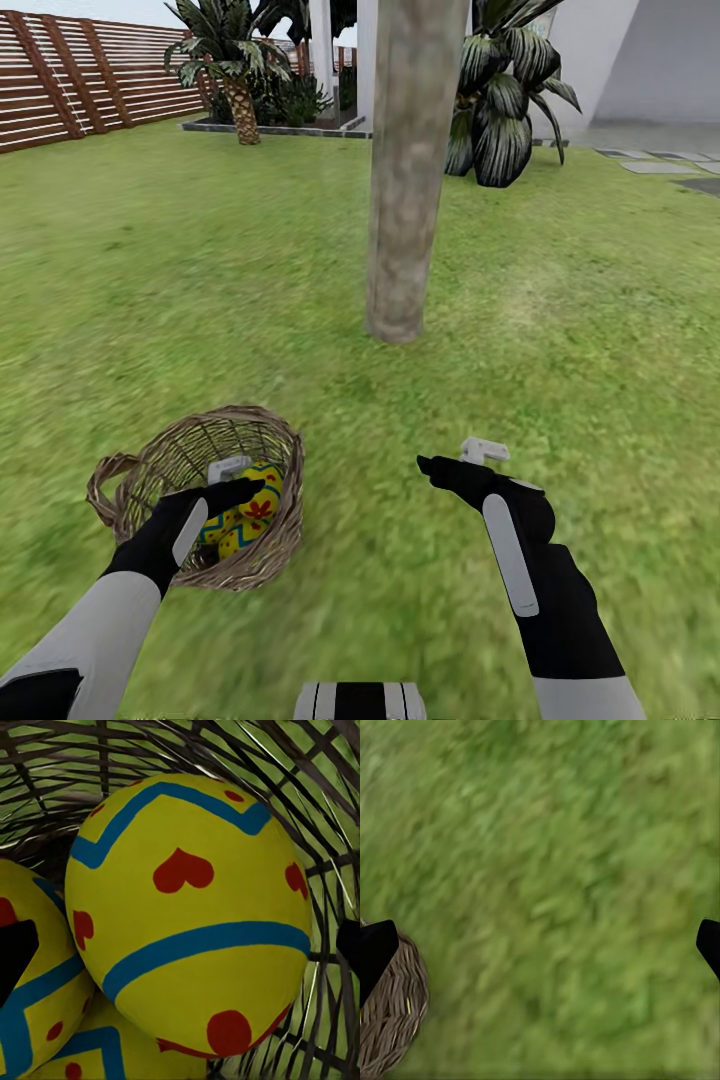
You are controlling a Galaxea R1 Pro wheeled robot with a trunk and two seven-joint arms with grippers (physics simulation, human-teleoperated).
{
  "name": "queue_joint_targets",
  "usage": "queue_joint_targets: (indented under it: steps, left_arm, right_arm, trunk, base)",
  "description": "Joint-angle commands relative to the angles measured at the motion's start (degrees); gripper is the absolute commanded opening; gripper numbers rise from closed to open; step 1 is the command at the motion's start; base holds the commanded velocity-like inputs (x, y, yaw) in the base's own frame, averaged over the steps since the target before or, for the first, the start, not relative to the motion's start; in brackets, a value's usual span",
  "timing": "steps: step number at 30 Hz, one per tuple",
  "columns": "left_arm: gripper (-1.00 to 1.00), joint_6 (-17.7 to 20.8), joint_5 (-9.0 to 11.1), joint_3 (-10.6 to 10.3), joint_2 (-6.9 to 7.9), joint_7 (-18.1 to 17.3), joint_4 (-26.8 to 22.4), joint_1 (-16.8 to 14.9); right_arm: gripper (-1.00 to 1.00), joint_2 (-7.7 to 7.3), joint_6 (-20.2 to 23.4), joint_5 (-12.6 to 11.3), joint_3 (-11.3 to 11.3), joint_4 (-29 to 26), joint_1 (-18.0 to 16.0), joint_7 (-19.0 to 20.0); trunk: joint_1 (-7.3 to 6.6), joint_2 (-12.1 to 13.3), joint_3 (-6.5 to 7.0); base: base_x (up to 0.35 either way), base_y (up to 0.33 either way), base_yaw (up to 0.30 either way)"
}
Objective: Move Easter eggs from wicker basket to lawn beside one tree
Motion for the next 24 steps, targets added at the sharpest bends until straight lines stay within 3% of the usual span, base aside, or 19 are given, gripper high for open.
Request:
queue_joint_targets:
  steps: [1, 24]
  left_arm:
    - [1.0, 0.4, 0.3, 0.2, -0.02, -0.3, -0.1, 0.0]
    - [1.0, 0.2, 0.3, 0.2, -0.15, -0.6, -0.3, 0.0]
  right_arm:
    - [1.0, 0.0, 0.2, -0.6, 0.0, -0.1, 0.0, -0.6]
    - [1.0, 0.0, 0.2, -0.6, 0.0, -0.1, 0.0, -0.6]
  trunk:
    - [-0.01, 0.0, -0.05]
    - [0.09, -0.1, -0.94]
  base:
    - [0.0, 0.0, 0.0]
    - [0.0, 0.0, 0.0]
